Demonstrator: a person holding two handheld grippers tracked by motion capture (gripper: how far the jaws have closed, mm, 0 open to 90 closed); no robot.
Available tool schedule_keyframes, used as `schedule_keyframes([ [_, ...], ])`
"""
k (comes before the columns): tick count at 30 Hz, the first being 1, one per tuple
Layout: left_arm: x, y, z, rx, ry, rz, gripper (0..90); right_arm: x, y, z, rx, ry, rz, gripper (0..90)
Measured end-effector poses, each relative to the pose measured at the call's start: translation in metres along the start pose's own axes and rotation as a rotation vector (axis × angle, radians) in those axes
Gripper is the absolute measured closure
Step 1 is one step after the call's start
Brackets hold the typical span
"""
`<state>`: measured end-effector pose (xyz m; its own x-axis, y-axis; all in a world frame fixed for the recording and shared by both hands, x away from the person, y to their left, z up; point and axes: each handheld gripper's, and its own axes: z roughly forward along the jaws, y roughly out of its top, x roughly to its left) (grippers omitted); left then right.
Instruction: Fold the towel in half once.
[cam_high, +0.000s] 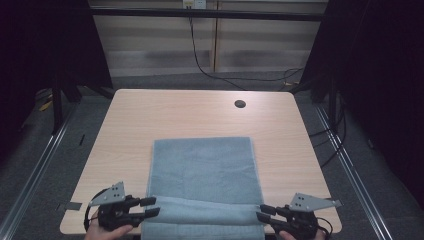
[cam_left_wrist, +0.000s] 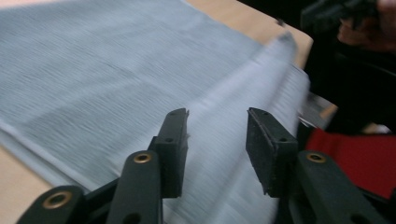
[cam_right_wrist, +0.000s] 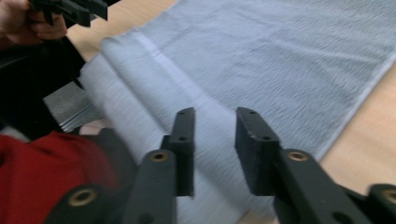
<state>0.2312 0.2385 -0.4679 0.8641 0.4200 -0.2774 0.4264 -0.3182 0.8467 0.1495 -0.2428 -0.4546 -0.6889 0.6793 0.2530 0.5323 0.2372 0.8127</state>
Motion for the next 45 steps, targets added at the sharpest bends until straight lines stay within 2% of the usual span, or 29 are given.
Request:
schedule_keyframes([
  [3,0.024,0.007,0.013,0.030,0.048,-0.060,51.6,-0.015,0.012,0.022,0.046,-0.010,-0.022,59.0],
  [4,0.027,0.007,0.018,0.045,0.047,-0.054,51.1,-0.019,0.015,0.031,0.066,0.001,-0.024,57.1],
  [6,0.029,0.004,0.026,0.075,0.061,-0.051,48.6,-0.024,0.018,0.048,0.105,0.028,-0.031,53.2],
  [8,0.027,0.001,0.031,0.106,0.047,-0.040,47.1,-0.026,0.018,0.063,0.136,0.066,-0.032,51.8],
  [10,0.025,-0.003,0.035,0.147,0.053,-0.029,45.2,-0.023,0.017,0.074,0.184,0.061,-0.045,49.2],
  [12,0.023,-0.006,0.038,0.180,0.045,-0.016,44.3,-0.021,0.013,0.079,0.217,0.076,-0.057,53.9],
  [14,0.018,-0.009,0.038,0.210,0.058,0.013,51.5,-0.017,0.009,0.078,0.222,0.100,-0.060,63.7],
  [15,0.016,-0.010,0.036,0.208,0.044,0.030,61.1,-0.015,0.008,0.075,0.220,0.120,-0.065,68.3],
  [16,0.015,-0.009,0.033,0.209,0.020,0.040,71.5,-0.012,0.007,0.071,0.213,0.132,-0.067,70.8],
  [17,0.013,-0.009,0.031,0.211,0.000,0.031,79.4,-0.009,0.006,0.067,0.200,0.147,-0.070,73.5],
  [19,0.009,-0.009,0.024,0.183,-0.057,0.017,85.8,-0.003,0.004,0.058,0.187,0.180,-0.068,75.0],
  [20,0.006,-0.009,0.020,0.166,-0.070,0.010,86.5,0.000,0.001,0.054,0.181,0.185,-0.067,75.0],
  [23,-0.006,-0.010,0.008,0.102,-0.155,0.003,86.1,0.008,-0.007,0.043,0.178,0.210,-0.065,73.9],
  [25,-0.015,-0.011,0.005,0.089,-0.168,0.013,83.6,0.014,-0.011,0.037,0.181,0.226,-0.064,72.6],
  [27,-0.017,-0.010,0.004,0.079,-0.165,0.007,76.6,0.019,-0.013,0.033,0.189,0.233,-0.086,71.1],
  [28,-0.015,-0.008,0.004,0.069,-0.167,0.009,73.0,0.020,-0.014,0.032,0.186,0.232,-0.081,69.6],
  [31,-0.005,0.001,0.006,0.043,-0.151,-0.008,68.0,0.019,-0.010,0.028,0.164,0.226,-0.081,68.8],
  [32,0.002,0.003,0.008,0.037,-0.148,-0.006,66.7,0.017,-0.008,0.028,0.153,0.221,-0.077,68.5],
  [33,0.010,0.005,0.011,0.031,-0.131,-0.022,66.2,0.015,-0.005,0.028,0.144,0.217,-0.075,68.4],
  [35,0.027,0.010,0.020,0.053,-0.097,-0.047,65.6,0.009,0.003,0.030,0.124,0.198,-0.081,67.3],
  [36,0.034,0.012,0.026,0.063,-0.061,-0.040,65.4,0.004,0.008,0.032,0.111,0.192,-0.073,67.4],
  [37,0.042,0.014,0.032,0.066,-0.031,-0.062,65.4,-0.003,0.013,0.037,0.103,0.186,-0.069,67.1],
  [38,0.048,0.017,0.038,0.077,-0.020,-0.085,65.1,-0.011,0.018,0.042,0.097,0.162,-0.069,66.3],
  [39,0.053,0.021,0.044,0.087,0.005,-0.071,65.0,-0.020,0.024,0.048,0.098,0.143,-0.059,66.2],
  [40,0.058,0.025,0.049,0.098,0.035,-0.042,64.7,-0.029,0.030,0.055,0.103,0.140,-0.054,66.0],
  [42,0.068,0.033,0.058,0.107,0.055,-0.055,63.2,-0.046,0.042,0.069,0.102,0.101,-0.054,64.8],
  [43,0.073,0.037,0.061,0.103,0.065,-0.060,63.2,-0.054,0.048,0.076,0.101,0.101,-0.043,64.0],
  [44,0.078,0.040,0.064,0.105,0.094,-0.053,63.5,-0.062,0.054,0.083,0.100,0.095,-0.034,63.8],
  [45,0.083,0.041,0.066,0.084,0.106,-0.061,63.8,-0.068,0.060,0.090,0.099,0.078,-0.039,63.6],
])
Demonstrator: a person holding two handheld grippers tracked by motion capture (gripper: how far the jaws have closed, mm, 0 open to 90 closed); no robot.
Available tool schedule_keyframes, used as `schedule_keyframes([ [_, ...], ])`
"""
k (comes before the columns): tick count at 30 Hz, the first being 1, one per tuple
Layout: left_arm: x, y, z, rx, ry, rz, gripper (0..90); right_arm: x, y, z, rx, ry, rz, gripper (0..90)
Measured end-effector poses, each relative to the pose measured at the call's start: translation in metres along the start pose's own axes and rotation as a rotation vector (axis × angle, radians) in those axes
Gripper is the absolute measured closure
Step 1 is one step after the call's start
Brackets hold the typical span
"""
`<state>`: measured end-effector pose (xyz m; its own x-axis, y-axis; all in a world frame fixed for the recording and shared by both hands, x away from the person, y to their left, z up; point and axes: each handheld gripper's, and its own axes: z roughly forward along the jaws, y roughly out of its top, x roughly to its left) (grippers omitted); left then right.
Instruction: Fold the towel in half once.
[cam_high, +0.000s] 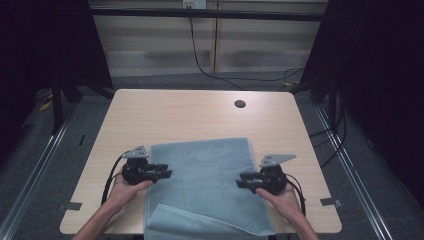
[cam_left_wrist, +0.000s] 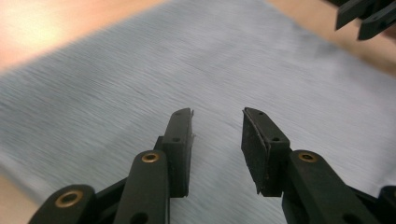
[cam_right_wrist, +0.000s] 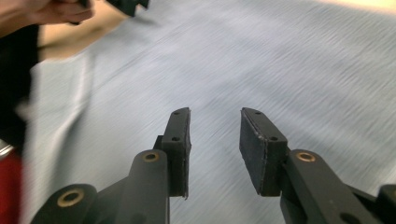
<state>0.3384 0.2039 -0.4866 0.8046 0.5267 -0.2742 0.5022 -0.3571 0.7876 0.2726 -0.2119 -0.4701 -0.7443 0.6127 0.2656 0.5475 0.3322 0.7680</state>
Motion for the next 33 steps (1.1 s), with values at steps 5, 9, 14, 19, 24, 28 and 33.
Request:
schedule_keyframes([
  [5,0.019,0.000,0.011,0.029,0.060,-0.035,62.4,-0.022,0.023,0.035,0.021,-0.044,0.012,60.3],
  [9,0.020,-0.009,0.013,0.058,0.075,0.007,63.5,-0.027,0.022,0.055,0.069,-0.075,0.031,60.6],
  [14,0.015,-0.015,0.012,0.050,0.031,0.001,63.5,-0.021,0.009,0.052,0.122,-0.078,0.029,60.6],
  [19,0.005,-0.016,0.013,0.062,0.019,0.022,64.5,-0.008,-0.002,0.041,0.136,-0.083,0.016,60.8],
  [24,-0.003,-0.018,0.015,0.061,0.003,0.019,64.4,-0.002,-0.012,0.031,0.132,-0.070,0.035,61.1],
  [28,-0.013,-0.023,0.012,0.070,-0.004,0.043,64.3,0.005,-0.021,0.023,0.121,-0.057,0.038,62.3],
  [33,-0.017,-0.025,0.011,0.074,-0.018,0.032,64.3,0.011,-0.028,0.018,0.115,-0.053,0.048,62.4],
])
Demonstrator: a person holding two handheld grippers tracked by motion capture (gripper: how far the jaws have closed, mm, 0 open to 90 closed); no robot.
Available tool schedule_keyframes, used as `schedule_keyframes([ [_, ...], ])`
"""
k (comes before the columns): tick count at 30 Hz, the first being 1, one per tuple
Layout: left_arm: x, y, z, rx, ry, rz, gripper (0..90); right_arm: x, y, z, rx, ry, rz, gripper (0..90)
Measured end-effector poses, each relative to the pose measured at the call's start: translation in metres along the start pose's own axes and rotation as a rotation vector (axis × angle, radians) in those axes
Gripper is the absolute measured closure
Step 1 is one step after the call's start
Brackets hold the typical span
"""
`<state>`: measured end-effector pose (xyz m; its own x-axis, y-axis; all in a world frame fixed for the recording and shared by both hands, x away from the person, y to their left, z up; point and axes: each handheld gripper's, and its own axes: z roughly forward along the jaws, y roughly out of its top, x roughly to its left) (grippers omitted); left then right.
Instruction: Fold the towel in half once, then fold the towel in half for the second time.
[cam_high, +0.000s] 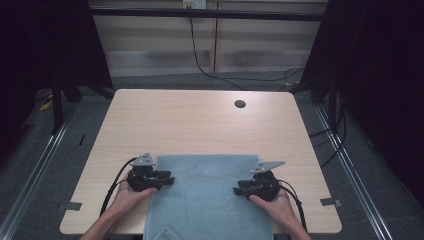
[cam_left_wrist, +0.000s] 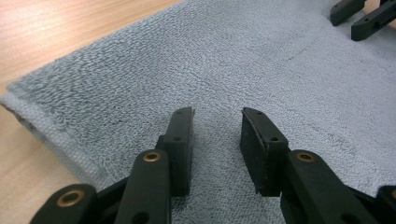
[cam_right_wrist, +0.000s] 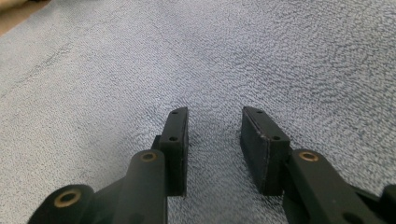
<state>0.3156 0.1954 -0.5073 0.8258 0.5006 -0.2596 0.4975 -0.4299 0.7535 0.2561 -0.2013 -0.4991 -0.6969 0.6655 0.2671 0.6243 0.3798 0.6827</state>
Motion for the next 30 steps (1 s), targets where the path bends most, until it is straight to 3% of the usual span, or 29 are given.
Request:
schedule_keyframes([
  [10,-0.014,-0.009,-0.006,0.004,-0.015,0.012,62.8,0.012,-0.011,-0.007,-0.001,0.013,-0.008,62.3],
  [15,-0.026,-0.014,-0.013,0.028,-0.019,0.018,61.3,0.024,-0.017,-0.010,0.009,0.001,-0.048,62.1],
  [21,-0.034,-0.017,-0.019,0.048,-0.023,0.031,58.0,0.029,-0.018,-0.013,0.027,0.031,-0.046,60.9],
  [25,-0.028,-0.009,-0.022,0.033,-0.027,0.024,53.0,0.023,-0.008,-0.020,-0.036,0.028,-0.045,57.6],
  [27,-0.024,-0.002,-0.028,0.013,-0.015,0.037,51.2,0.017,0.000,-0.028,-0.077,0.007,-0.033,57.8],
  [30,-0.012,0.011,-0.038,-0.035,0.013,0.014,50.4,0.003,0.013,-0.038,-0.125,-0.025,-0.023,58.5],
])
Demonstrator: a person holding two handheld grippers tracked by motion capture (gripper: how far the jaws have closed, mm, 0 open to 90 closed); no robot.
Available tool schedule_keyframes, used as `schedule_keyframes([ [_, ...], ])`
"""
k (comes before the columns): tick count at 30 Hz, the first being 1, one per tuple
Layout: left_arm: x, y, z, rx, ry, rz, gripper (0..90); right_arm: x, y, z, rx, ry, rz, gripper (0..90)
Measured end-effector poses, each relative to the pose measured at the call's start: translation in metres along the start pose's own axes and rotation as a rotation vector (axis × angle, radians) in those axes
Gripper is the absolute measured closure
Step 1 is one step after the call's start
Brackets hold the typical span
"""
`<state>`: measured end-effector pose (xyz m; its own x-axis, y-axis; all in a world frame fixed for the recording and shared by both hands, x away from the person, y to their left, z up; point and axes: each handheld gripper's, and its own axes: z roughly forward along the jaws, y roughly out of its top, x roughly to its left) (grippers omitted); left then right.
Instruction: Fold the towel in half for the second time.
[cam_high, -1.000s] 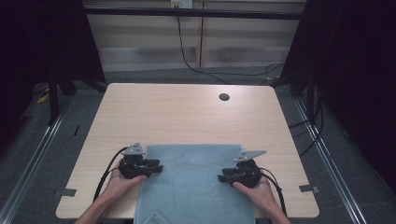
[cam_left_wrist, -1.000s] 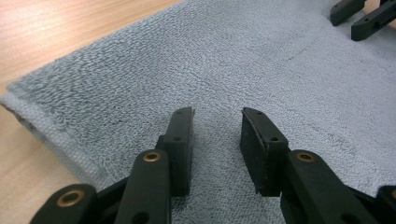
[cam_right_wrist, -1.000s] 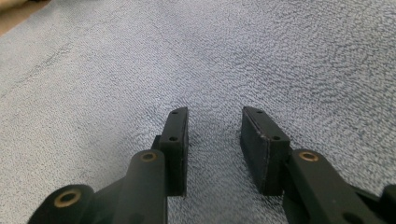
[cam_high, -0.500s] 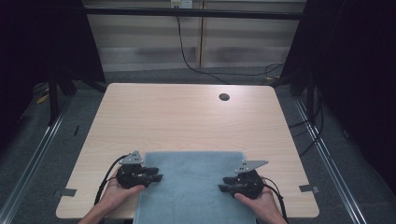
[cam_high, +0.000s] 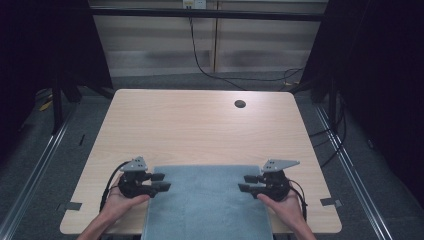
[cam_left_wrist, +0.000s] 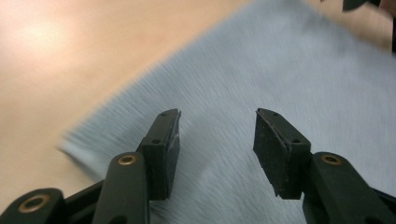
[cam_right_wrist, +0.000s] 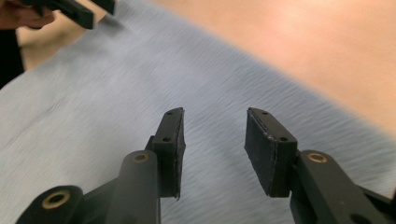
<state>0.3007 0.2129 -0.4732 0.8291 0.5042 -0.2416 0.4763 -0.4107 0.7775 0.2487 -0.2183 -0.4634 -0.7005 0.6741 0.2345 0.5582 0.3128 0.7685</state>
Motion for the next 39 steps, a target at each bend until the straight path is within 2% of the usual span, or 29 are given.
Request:
schedule_keyframes([
  [2,0.009,0.006,-0.004,-0.034,0.061,-0.007,50.2,-0.012,0.008,-0.003,-0.010,-0.031,0.008,60.0],
  [5,0.027,0.019,-0.003,-0.057,0.086,-0.031,50.3,-0.031,0.017,-0.004,-0.022,-0.068,0.021,64.1],
  [7,0.038,0.028,0.001,-0.067,0.091,-0.058,50.8,-0.043,0.020,-0.001,-0.017,-0.089,0.026,63.9],
  [8,0.041,0.031,0.004,-0.077,0.111,-0.058,50.4,-0.049,0.019,0.001,-0.008,-0.089,0.028,63.6],
  [9,0.043,0.032,0.006,-0.081,0.105,-0.068,50.4,-0.054,0.018,0.004,0.008,-0.095,0.034,62.5],
  [10,0.045,0.031,0.008,-0.088,0.099,-0.079,50.0,-0.058,0.016,0.007,0.014,-0.103,0.039,61.1],
  [11,0.045,0.029,0.010,-0.087,0.096,-0.073,50.0,-0.063,0.014,0.009,0.011,-0.103,0.051,59.8],
  [13,0.048,0.024,0.011,-0.054,0.107,-0.055,50.1,-0.071,0.011,0.013,0.004,-0.099,0.064,57.3],
  [14,0.050,0.019,0.011,-0.050,0.100,-0.069,50.0,-0.074,0.010,0.015,0.006,-0.102,0.068,57.6],
  [16,0.054,0.012,0.012,-0.021,0.097,-0.074,49.7,-0.079,0.006,0.017,-0.009,-0.073,0.074,58.3],
  [18,0.056,0.006,0.013,-0.004,0.079,-0.075,49.0,-0.081,0.002,0.022,0.018,-0.071,0.075,56.3],
  [20,0.056,0.002,0.015,0.014,0.090,-0.063,47.5,-0.082,-0.001,0.026,0.043,-0.054,0.075,55.3],
  [22,0.055,-0.002,0.018,0.019,0.105,-0.059,43.5,-0.082,-0.003,0.029,0.066,-0.073,0.066,54.5],
  [26,0.052,-0.005,0.026,0.041,0.083,-0.040,41.3,-0.081,-0.004,0.033,0.081,-0.069,0.055,55.1],
  [29,0.050,-0.005,0.029,0.055,0.086,-0.022,41.0,-0.078,-0.004,0.033,0.085,-0.079,0.033,59.1],
  [32,0.049,-0.007,0.028,0.055,0.050,-0.010,49.2,-0.076,-0.005,0.033,0.094,-0.064,0.017,68.2],
  [33,0.048,-0.008,0.028,0.057,0.035,-0.004,57.5,-0.075,-0.006,0.033,0.093,-0.058,0.020,70.8],
  [35,0.047,-0.009,0.028,0.053,0.033,-0.005,59.5,-0.074,-0.007,0.032,0.088,-0.048,0.026,74.4],
  [39,0.049,-0.010,0.027,0.053,-0.001,-0.014,73.9,-0.075,-0.010,0.031,0.079,-0.022,0.058,80.5],
])
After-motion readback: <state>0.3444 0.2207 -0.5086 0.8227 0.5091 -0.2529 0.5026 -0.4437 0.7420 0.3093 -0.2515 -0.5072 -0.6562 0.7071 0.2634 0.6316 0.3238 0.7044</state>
